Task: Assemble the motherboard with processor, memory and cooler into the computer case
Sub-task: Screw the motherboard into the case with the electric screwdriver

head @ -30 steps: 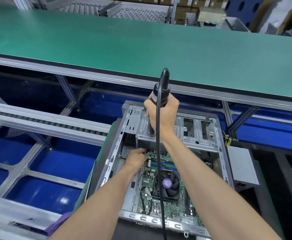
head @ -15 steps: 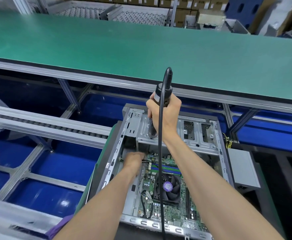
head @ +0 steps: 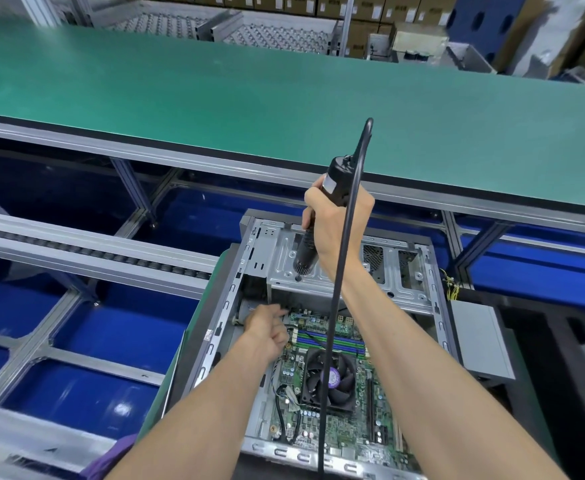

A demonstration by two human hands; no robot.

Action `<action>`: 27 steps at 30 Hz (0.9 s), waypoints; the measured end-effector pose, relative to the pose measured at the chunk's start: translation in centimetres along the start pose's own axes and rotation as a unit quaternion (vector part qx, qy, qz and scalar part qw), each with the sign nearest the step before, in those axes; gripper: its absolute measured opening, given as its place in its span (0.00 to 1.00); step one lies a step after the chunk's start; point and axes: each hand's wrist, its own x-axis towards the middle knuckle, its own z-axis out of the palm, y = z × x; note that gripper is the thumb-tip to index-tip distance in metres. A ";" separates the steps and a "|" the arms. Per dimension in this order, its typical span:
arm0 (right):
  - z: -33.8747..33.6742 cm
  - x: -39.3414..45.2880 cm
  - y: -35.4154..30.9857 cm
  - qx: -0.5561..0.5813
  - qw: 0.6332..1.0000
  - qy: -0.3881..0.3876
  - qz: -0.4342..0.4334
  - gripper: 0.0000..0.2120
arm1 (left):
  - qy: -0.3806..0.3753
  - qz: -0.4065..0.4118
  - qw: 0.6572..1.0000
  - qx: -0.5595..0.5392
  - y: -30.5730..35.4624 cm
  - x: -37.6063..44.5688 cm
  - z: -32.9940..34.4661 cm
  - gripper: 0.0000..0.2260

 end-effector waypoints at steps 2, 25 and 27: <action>0.0 0.0 0.1 -0.003 1.000 -0.002 0.000 0.04 | -0.020 -0.021 0.999 -0.023 0.0 0.0 0.3 0.12; -0.4 0.7 0.2 0.011 1.000 0.017 0.012 0.04 | -0.057 -0.024 0.990 -0.129 -0.5 1.0 0.0 0.11; -0.4 0.8 0.3 0.014 1.000 0.018 0.013 0.04 | -0.057 -0.021 0.989 -0.137 -0.6 1.2 0.0 0.13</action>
